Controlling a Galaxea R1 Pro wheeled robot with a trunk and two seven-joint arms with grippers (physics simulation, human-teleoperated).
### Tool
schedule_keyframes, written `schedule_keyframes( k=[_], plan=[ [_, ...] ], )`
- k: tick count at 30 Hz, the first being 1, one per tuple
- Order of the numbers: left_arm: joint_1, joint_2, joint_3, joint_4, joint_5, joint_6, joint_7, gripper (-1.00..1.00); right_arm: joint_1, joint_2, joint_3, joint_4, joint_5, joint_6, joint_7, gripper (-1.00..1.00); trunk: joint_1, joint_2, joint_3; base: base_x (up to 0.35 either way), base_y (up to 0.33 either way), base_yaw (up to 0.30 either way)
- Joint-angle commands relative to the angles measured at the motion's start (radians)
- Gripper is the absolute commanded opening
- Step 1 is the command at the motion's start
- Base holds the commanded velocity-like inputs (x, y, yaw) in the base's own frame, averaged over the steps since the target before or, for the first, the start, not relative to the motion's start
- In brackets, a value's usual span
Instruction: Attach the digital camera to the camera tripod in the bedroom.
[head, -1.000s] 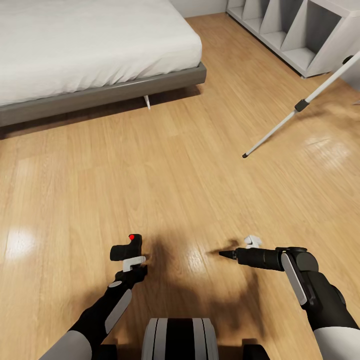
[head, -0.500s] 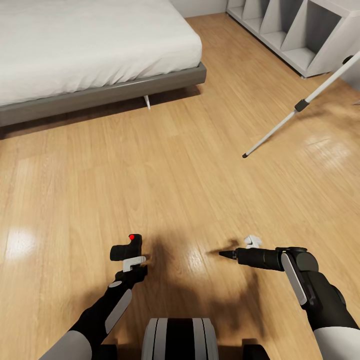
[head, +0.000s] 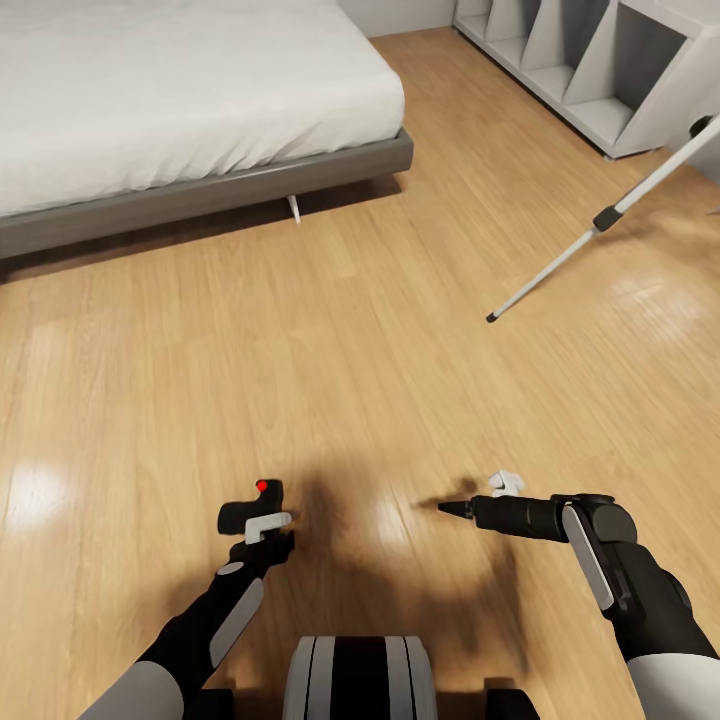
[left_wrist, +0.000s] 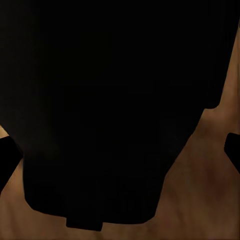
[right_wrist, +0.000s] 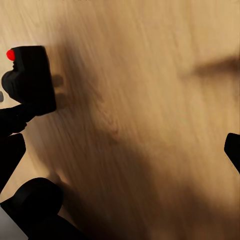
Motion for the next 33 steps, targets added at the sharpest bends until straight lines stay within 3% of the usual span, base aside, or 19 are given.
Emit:
schedule_keyframes(
  k=[1,32,33],
  plan=[
    [0.000,0.001,-0.006,-0.002,0.007,0.003,0.009,1.00,0.000,0.000,-0.001,0.000,-0.003,0.006,0.001,1.00,0.000,0.000,-0.001,0.039,0.000,0.000],
    [0.000,0.001,-0.006,-0.002,0.007,0.002,0.010,1.00,0.000,0.000,-0.001,0.000,-0.003,0.006,0.001,1.00,0.000,0.000,-0.001,0.006,0.000,0.000],
    [0.000,0.001,-0.006,-0.001,0.007,-0.001,0.010,-1.00,0.000,0.000,-0.001,-0.001,-0.003,0.006,0.001,1.00,0.000,0.000,-0.001,0.000,0.000,0.000]
  ],
)
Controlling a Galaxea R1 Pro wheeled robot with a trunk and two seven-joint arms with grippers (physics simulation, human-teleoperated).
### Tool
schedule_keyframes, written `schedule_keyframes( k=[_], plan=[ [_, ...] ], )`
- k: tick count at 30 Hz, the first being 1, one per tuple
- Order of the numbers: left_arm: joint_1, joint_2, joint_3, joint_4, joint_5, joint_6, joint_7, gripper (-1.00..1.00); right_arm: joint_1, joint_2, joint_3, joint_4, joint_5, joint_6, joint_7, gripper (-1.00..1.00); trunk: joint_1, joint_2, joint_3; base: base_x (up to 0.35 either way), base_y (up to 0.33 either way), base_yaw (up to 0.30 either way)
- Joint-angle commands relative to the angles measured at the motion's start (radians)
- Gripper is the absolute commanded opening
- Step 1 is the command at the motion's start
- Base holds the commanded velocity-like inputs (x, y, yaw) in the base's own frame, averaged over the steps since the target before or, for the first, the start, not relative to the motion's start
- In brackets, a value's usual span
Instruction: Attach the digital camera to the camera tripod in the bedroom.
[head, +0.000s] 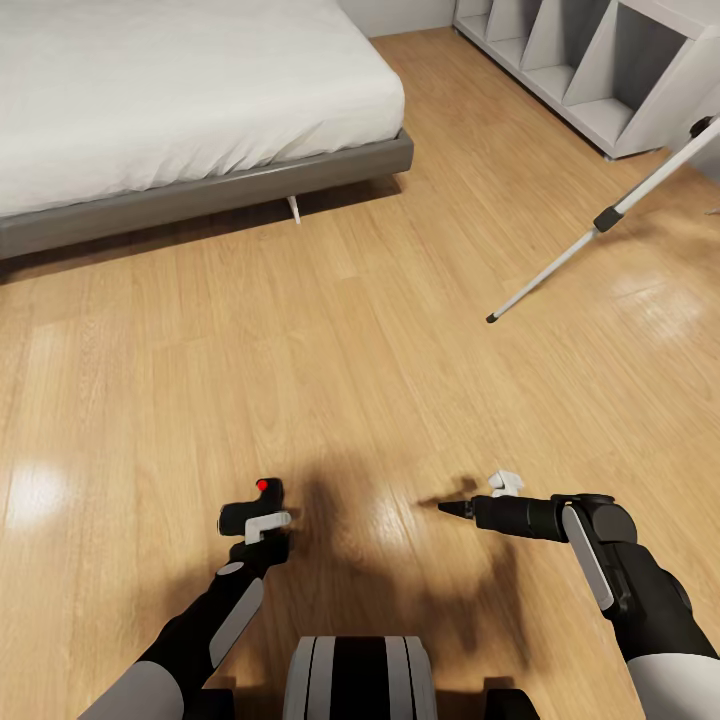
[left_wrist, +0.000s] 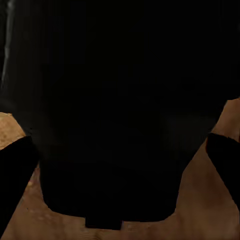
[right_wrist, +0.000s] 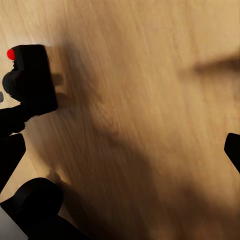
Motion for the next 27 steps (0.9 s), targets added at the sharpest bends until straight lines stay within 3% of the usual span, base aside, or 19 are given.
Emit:
schedule_keyframes(
  k=[1,24,25,27],
  plan=[
    [0.000,0.001,-0.006,-0.002,0.007,0.002,0.009,-1.00,0.000,0.000,-0.001,0.000,-0.002,0.006,0.001,1.00,0.000,0.000,-0.001,0.000,0.000,0.000],
    [0.000,-0.001,-0.006,-0.025,0.006,0.005,0.009,-1.00,0.000,-0.001,-0.001,0.000,-0.002,0.006,0.001,1.00,0.000,0.000,-0.001,0.000,0.000,0.000],
    [0.000,-0.071,-0.007,-0.363,0.007,0.284,0.029,-1.00,0.000,-0.005,-0.003,0.001,-0.002,0.006,0.002,1.00,0.000,0.000,-0.001,0.000,0.000,0.000],
    [0.000,-0.075,-0.008,-0.383,0.009,0.306,0.046,-1.00,0.000,-0.006,-0.003,0.001,-0.002,0.006,0.002,1.00,0.000,0.000,-0.001,0.000,0.000,0.000]
  ],
)
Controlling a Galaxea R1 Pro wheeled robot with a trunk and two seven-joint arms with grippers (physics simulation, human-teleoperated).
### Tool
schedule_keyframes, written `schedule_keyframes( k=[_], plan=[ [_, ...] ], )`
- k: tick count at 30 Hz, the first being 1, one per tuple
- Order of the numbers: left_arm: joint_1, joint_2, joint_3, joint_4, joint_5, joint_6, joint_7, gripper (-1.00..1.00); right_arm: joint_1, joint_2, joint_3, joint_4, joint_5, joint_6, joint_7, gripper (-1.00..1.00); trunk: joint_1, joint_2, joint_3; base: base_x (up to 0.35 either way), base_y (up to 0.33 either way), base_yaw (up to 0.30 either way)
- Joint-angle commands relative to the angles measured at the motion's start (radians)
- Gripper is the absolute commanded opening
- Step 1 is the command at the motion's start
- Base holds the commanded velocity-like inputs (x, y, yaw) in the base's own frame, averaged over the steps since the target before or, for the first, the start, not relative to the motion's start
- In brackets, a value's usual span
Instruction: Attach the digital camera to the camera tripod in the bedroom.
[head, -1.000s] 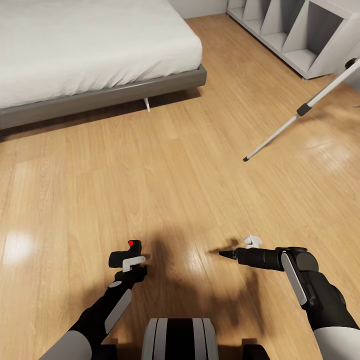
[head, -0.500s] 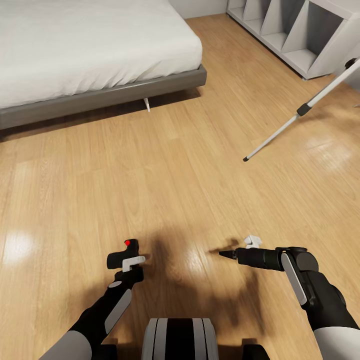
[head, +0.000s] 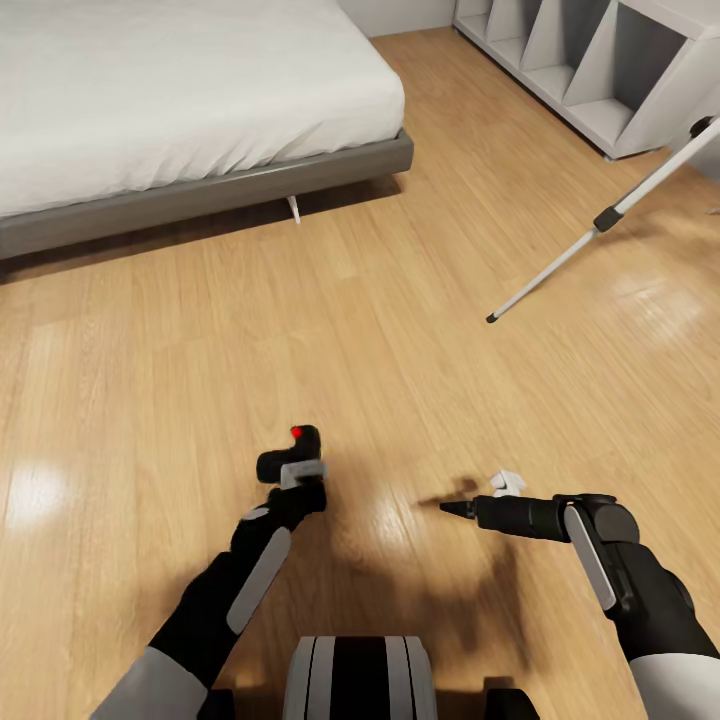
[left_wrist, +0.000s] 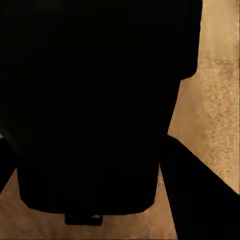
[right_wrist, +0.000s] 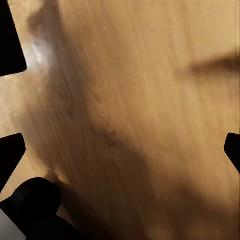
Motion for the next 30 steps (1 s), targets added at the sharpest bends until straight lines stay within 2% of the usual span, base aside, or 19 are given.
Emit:
schedule_keyframes(
  k=[1,6,7,10,18,30],
  plan=[
    [0.000,-0.001,-0.002,0.047,0.009,0.015,0.018,-1.00,0.000,-0.001,-0.001,0.000,-0.002,0.006,0.001,1.00,0.000,0.000,-0.001,0.000,0.000,0.000],
    [0.000,-0.026,-0.021,0.025,0.014,0.062,0.081,-1.00,0.000,-0.003,-0.002,0.001,-0.002,0.006,0.002,1.00,0.000,0.000,-0.001,0.000,0.000,0.000],
    [0.000,-0.037,-0.030,0.018,0.015,0.083,0.114,-1.00,0.000,-0.005,-0.002,0.001,-0.002,0.006,0.003,1.00,0.000,0.000,-0.001,0.000,0.000,0.000],
    [0.000,-0.048,-0.046,0.006,0.015,0.093,0.132,-1.00,0.000,-0.006,-0.004,0.001,-0.002,0.006,0.008,1.00,0.000,0.000,-0.001,0.000,0.000,0.000],
    [0.000,-0.059,-0.070,-0.005,0.026,0.097,0.140,-1.00,0.000,-0.007,-0.007,-0.003,-0.002,0.006,0.026,1.00,0.000,0.000,-0.001,0.000,0.000,0.000],
    [0.000,-0.061,-0.101,-0.015,0.036,0.097,0.141,-1.00,0.000,-0.006,-0.007,-0.008,-0.001,0.006,0.041,1.00,0.000,0.000,-0.001,0.000,0.000,0.000]
  ],
)
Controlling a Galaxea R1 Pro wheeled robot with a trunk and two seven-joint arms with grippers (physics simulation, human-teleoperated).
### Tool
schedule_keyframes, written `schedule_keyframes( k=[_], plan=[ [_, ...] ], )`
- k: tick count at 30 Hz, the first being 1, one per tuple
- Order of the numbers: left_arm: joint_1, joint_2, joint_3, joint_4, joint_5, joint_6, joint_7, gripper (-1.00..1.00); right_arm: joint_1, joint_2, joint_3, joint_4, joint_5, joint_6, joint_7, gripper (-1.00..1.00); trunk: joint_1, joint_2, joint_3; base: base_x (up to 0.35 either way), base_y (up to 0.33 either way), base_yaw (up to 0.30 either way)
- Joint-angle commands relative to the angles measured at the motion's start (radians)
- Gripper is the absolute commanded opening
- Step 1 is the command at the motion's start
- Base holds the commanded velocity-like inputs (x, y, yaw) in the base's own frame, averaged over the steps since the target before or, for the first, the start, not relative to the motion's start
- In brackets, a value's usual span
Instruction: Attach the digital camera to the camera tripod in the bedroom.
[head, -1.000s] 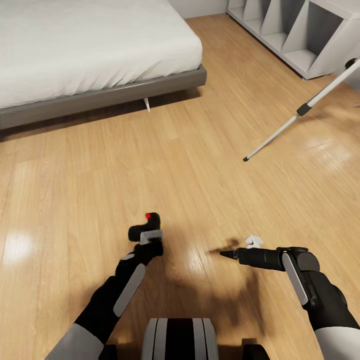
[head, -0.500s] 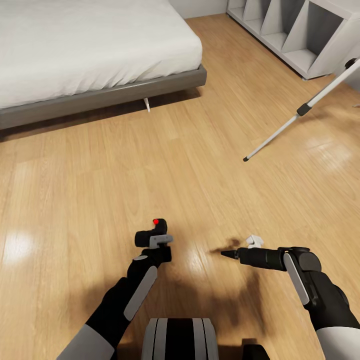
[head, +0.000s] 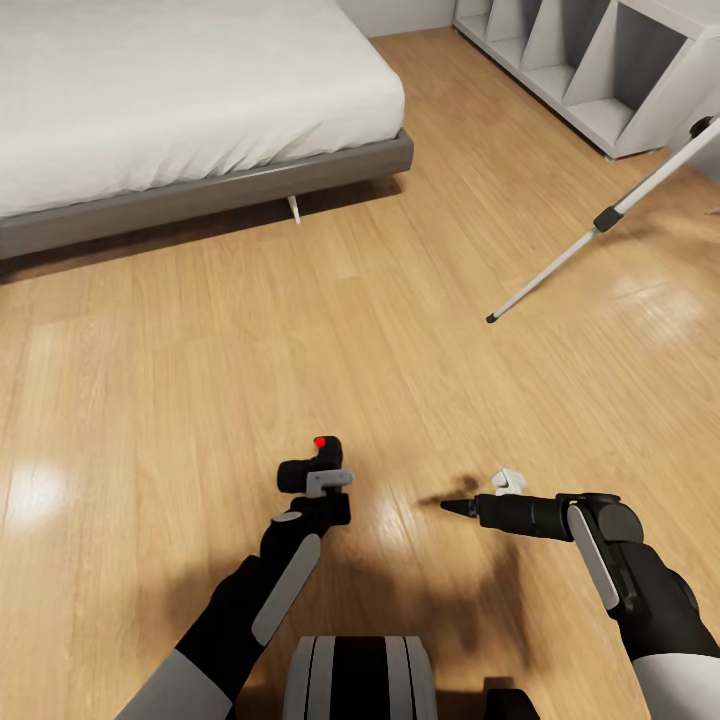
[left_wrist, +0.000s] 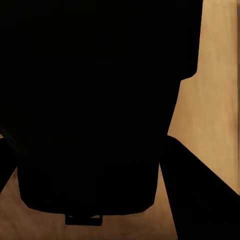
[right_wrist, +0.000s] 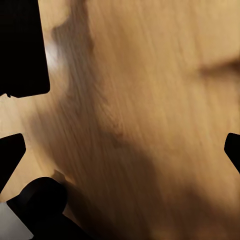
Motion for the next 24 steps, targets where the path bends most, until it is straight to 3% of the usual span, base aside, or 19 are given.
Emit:
schedule_keyframes(
  k=[1,6,10,12,16,18,19,21,23,24],
  plan=[
    [-0.001,0.000,-0.003,-0.002,0.008,0.003,0.008,-1.00,0.000,0.000,-0.001,0.000,-0.002,0.006,0.002,1.00,0.000,0.000,-0.001,0.000,0.000,0.000],
    [-0.001,0.001,-0.009,-0.003,0.012,0.002,0.008,-1.00,0.000,0.001,-0.001,-0.002,-0.002,0.006,0.002,1.00,-0.002,0.000,0.011,0.000,0.000,0.000],
    [-0.001,0.001,-0.009,-0.003,0.034,0.002,0.008,-1.00,0.000,0.001,-0.001,-0.002,-0.002,0.006,0.002,1.00,-0.003,0.001,0.026,0.000,0.000,0.000],
    [-0.001,0.003,-0.009,-0.004,0.051,0.002,0.008,-1.00,0.000,0.001,-0.001,-0.002,-0.002,0.006,0.002,1.00,-0.004,0.002,0.034,0.000,0.000,0.000],
    [-0.001,0.011,-0.008,-0.003,0.118,0.002,0.008,-1.00,0.000,0.000,-0.002,-0.002,-0.002,0.006,0.002,1.00,-0.006,0.003,0.050,0.000,0.000,0.000],
    [-0.001,0.019,-0.007,-0.003,0.154,0.002,0.007,-1.00,-0.001,0.000,-0.003,-0.002,-0.002,0.006,0.002,1.00,-0.007,0.003,0.057,0.000,0.000,0.000],
    [-0.001,0.032,-0.007,-0.004,0.196,0.000,0.006,-1.00,-0.001,0.000,-0.009,-0.002,-0.002,0.006,0.002,1.00,-0.007,0.003,0.061,0.000,0.000,0.000],
    [-0.001,0.050,-0.006,-0.009,0.241,-0.002,0.004,-1.00,-0.001,-0.001,-0.020,-0.002,-0.002,0.006,0.002,1.00,-0.008,0.004,0.069,0.000,0.000,0.000],
    [-0.001,0.121,-0.007,-0.042,0.369,-0.008,0.000,-1.00,-0.001,-0.001,-0.058,-0.003,-0.002,0.006,0.002,1.00,-0.009,0.004,0.077,0.000,0.000,0.000],
    [0.000,0.137,-0.007,-0.051,0.397,-0.009,-0.001,-1.00,-0.001,-0.001,-0.065,-0.003,-0.002,0.006,0.002,1.00,-0.010,0.005,0.081,0.000,0.000,0.000]
  ],
)
